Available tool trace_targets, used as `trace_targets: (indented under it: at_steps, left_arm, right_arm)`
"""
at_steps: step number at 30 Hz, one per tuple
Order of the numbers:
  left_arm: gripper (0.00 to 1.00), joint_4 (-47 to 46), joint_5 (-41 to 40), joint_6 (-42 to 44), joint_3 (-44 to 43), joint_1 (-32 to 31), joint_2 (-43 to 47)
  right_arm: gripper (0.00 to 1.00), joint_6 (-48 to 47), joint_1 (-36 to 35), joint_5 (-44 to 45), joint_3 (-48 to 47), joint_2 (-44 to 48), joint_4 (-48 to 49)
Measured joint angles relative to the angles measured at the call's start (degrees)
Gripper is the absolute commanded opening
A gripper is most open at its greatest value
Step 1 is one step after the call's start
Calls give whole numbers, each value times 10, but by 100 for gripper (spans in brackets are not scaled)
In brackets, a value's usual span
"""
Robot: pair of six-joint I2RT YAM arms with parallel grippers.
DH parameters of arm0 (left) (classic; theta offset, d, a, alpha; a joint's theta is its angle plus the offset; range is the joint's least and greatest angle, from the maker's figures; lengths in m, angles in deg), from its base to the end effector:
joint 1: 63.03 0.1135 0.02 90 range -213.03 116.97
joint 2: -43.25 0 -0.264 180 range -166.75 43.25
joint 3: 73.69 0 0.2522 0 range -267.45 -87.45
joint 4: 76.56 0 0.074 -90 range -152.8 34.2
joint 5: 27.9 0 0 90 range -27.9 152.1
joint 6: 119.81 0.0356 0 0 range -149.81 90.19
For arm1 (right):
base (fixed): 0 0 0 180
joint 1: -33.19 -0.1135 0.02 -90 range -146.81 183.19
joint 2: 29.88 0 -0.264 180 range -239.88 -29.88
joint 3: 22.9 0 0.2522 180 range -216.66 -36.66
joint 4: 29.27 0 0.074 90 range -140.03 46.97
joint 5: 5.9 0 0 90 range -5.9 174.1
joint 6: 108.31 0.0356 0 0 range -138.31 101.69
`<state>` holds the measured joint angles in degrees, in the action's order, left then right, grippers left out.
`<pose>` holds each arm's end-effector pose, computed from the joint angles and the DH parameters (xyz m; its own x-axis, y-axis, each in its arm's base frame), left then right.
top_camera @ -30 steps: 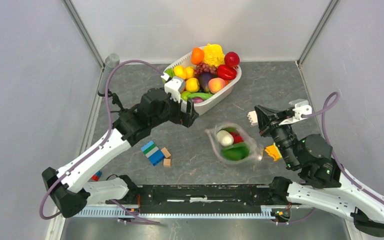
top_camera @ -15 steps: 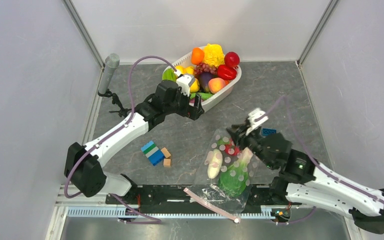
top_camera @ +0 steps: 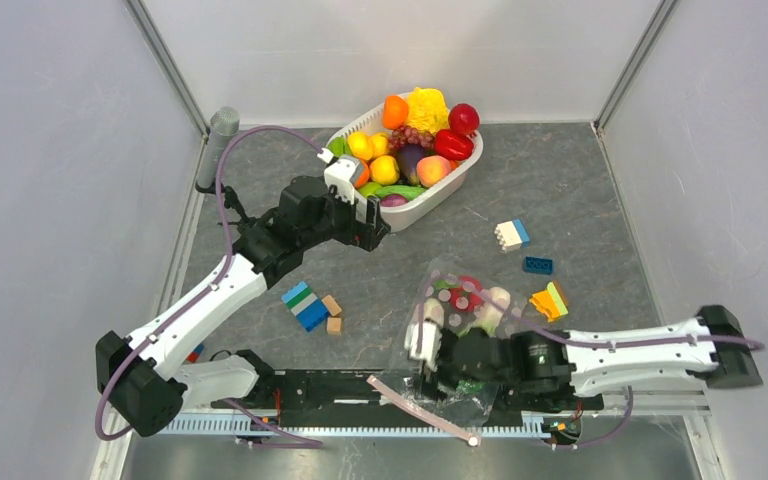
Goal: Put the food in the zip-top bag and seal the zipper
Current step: Adjust the zipper food storage bag at the center of the board.
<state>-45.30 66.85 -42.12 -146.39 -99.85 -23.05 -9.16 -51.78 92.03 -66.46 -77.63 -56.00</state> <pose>0.2094 -0.1605 0.3373 -0.4690 0.0857 -0.8791 0.5705 0.7892 -0.2275 0.0214 0.1866 0.2343 -0.1997 -0.4728 -0.8582 -0.9567 0.2835 0.0664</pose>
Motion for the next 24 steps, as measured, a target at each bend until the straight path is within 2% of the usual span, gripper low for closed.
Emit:
trace_targets:
  at_steps: [4, 10, 15, 24]
  left_arm:
    - [100, 6, -2, -1, 2, 0, 2]
    - [100, 21, -3, -1, 3, 0, 10]
    - [100, 28, -3, -3, 3, 0, 20]
    - [100, 34, -3, -9, 16, 0, 41]
  right_arm:
    - [88, -15, -137, 94, -35, -63, -7]
    - [89, -13, -239, 203, -74, -134, -25]
    - [90, 5, -288, 279, -84, -204, -40]
    - [92, 38, -316, 389, -80, -254, -61]
